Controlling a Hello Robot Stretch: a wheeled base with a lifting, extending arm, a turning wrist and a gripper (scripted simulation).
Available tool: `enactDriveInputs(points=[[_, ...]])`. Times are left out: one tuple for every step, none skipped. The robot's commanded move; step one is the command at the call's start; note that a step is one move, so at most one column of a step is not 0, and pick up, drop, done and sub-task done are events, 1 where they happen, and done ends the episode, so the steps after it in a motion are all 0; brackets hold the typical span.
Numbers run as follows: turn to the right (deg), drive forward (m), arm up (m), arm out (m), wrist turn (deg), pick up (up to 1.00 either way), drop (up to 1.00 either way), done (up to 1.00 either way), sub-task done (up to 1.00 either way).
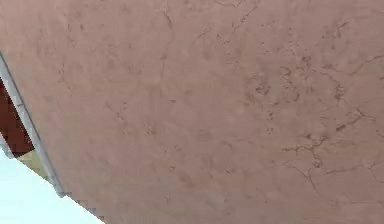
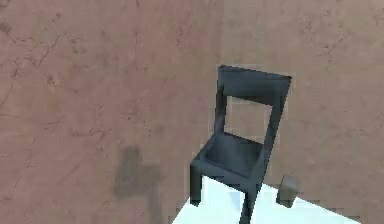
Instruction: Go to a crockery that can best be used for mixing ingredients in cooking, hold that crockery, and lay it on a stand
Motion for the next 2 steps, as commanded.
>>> enactDriveInputs(points=[[-45.0,0.0,0.0,0.0,0.0,0.0,0.0,0.0,0.0],[-45.0,0.0,0.0,0.0,0.0,0.0,0.0,0.0,0.0]])
